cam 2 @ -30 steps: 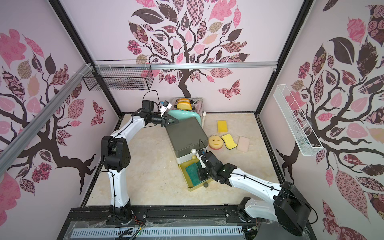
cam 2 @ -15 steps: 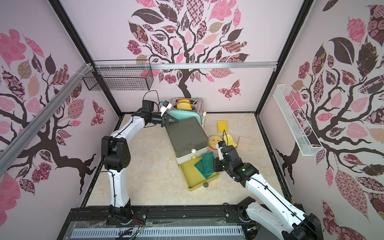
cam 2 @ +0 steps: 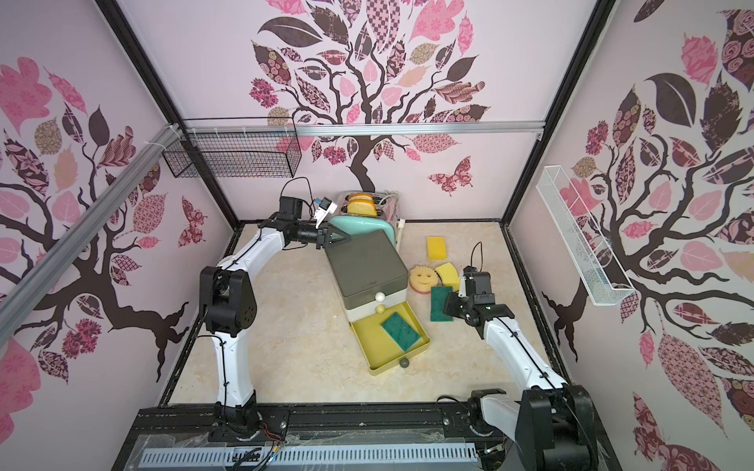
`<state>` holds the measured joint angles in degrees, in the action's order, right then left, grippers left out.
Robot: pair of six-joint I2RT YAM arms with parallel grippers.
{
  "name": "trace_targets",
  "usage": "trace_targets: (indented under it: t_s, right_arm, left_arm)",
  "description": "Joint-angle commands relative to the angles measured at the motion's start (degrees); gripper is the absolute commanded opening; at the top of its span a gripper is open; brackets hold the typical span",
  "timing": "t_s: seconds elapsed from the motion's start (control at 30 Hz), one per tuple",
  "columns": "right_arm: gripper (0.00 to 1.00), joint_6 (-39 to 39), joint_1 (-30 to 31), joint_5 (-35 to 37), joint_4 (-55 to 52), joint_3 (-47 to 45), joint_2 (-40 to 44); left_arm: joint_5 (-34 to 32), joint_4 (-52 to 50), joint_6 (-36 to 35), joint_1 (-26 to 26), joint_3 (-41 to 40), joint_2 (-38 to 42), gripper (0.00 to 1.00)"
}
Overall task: Take the sponge out of the drawer
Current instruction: Place the sponge at the center of the board.
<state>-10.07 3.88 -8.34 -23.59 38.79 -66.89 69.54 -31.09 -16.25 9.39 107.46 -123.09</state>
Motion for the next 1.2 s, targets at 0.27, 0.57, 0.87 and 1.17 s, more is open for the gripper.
trace_targets:
  t_s: [0.27, 0.57, 0.87, 1.17]
  right_arm:
    - [0.00, 2.0, -0.4, -1.5, 3.1, 0.8, -7.7]
    - [0.23, 2.8, -0.3, -0.2, 1.3, 3.8, -11.4]
    - [0.37, 5.6, 2.6, -5.4, -7.4, 10.3, 1.3]
    - [0.37, -0.5, 25.6, -2.9, -3.4, 1.3, 10.7]
  left_arm:
    - [-5.7, -2.0, -2.3, -2.0, -2.1, -5.0, 0.20]
    - [-5.6, -2.1, -2.4, -1.9, -2.2, -4.9, 0.20]
    - [-5.7, -1.9, -2.2, -1.9, -2.2, -4.9, 0.20]
    - [-5.4, -1.4, -1.7, -1.8, -2.6, -4.6, 0.20]
